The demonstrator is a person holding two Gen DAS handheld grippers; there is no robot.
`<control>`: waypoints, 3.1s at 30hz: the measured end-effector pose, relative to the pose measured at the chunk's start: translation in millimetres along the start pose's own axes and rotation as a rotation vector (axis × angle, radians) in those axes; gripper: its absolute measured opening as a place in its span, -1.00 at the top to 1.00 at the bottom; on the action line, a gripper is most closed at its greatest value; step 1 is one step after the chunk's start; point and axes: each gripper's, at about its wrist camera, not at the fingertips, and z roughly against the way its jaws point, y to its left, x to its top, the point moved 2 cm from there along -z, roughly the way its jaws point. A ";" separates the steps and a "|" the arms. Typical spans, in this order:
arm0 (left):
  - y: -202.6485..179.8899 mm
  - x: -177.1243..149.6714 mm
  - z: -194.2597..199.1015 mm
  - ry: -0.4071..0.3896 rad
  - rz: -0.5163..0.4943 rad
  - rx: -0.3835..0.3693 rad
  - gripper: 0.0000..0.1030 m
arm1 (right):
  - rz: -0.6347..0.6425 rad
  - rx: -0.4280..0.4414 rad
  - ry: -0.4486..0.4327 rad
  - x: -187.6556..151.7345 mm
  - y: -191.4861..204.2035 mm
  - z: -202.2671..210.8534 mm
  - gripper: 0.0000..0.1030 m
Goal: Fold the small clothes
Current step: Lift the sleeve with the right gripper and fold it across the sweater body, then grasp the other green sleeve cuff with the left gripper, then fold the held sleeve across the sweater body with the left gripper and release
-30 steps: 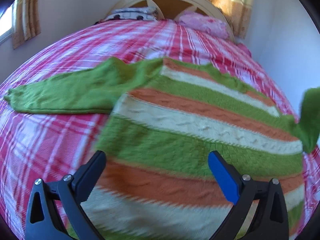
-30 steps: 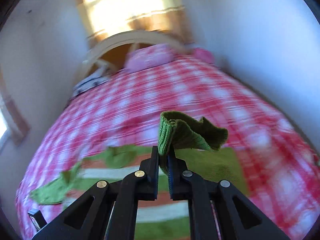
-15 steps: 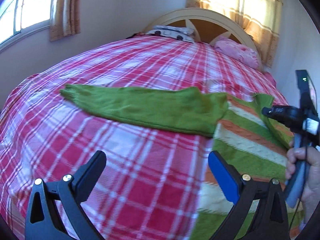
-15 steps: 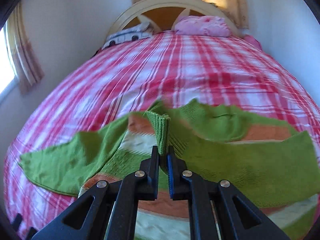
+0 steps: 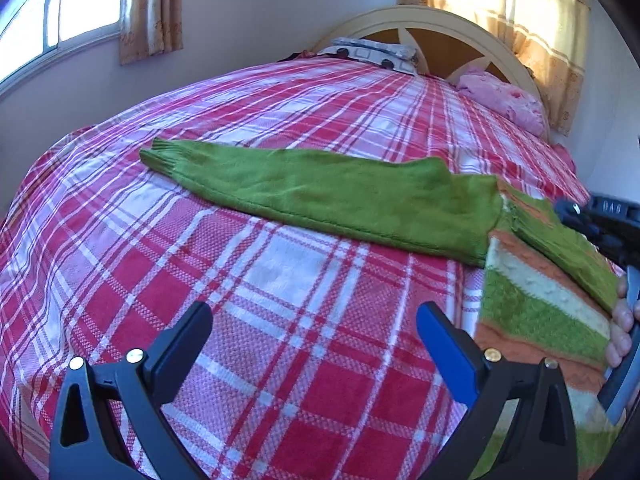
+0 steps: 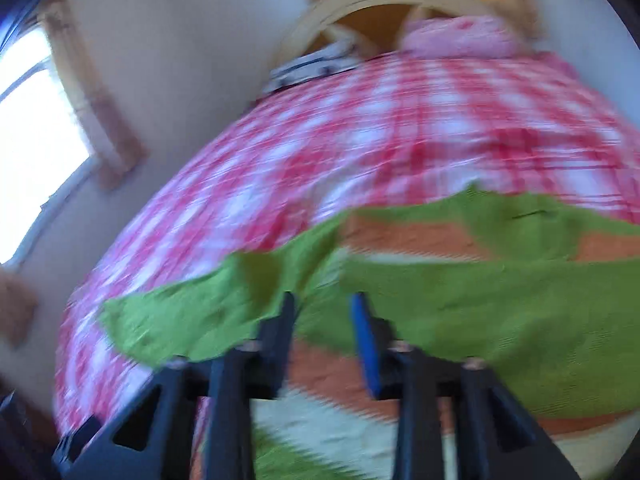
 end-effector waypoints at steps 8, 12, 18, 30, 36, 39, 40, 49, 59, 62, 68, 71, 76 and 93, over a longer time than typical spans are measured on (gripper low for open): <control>42.6 7.1 -3.3 0.005 0.130 0.042 -1.00 | 0.047 -0.036 0.110 -21.7 8.6 -51.3 0.79; 76.7 20.9 -5.2 -0.007 0.241 0.032 -1.00 | 0.019 -0.035 0.093 -17.0 7.4 -32.8 0.79; 121.7 63.9 -24.2 -0.080 0.358 0.067 -0.99 | 0.108 0.003 0.018 -32.3 18.1 22.2 0.27; 135.5 101.5 -102.9 -0.018 0.481 0.040 -0.36 | 0.036 0.082 0.034 -79.1 -8.2 18.3 0.26; 131.5 106.0 -114.1 -0.011 0.440 -0.005 0.84 | 0.032 0.078 0.055 -81.5 -8.7 11.8 0.26; 126.3 115.5 -110.3 -0.041 0.413 0.002 0.84 | 0.011 0.100 0.053 -81.4 -13.1 11.7 0.26; 119.5 122.0 -105.7 -0.055 0.393 0.004 0.84 | 0.001 0.111 0.052 -81.1 -15.1 12.0 0.26; -50.0 141.1 -10.7 -0.220 0.001 -0.200 0.85 | -0.085 0.126 -0.029 -76.4 -30.5 40.8 0.26; -243.2 61.6 12.1 -0.120 -0.264 -0.464 0.85 | -0.177 -0.120 -0.116 -87.7 -113.7 128.7 0.26; -280.6 37.4 -5.1 -0.064 -0.300 -0.465 0.85 | -0.236 -0.155 -0.121 -97.6 -139.9 145.2 0.26; -304.8 0.9 -22.3 0.045 -0.383 -0.428 0.80 | -0.296 -0.180 -0.103 -119.3 -165.8 160.9 0.26; -297.5 -14.0 -25.2 0.133 -0.423 -0.435 0.39 | -0.305 -0.168 -0.104 -122.3 -168.0 162.9 0.26; -239.3 -21.3 16.9 0.058 -0.377 -0.407 -0.87 | -0.315 -0.142 -0.112 -113.7 -167.2 163.9 0.25; -116.6 -28.2 -27.7 0.106 0.118 -0.311 -1.00 | -0.254 -0.064 0.046 -35.5 -142.8 60.4 -0.14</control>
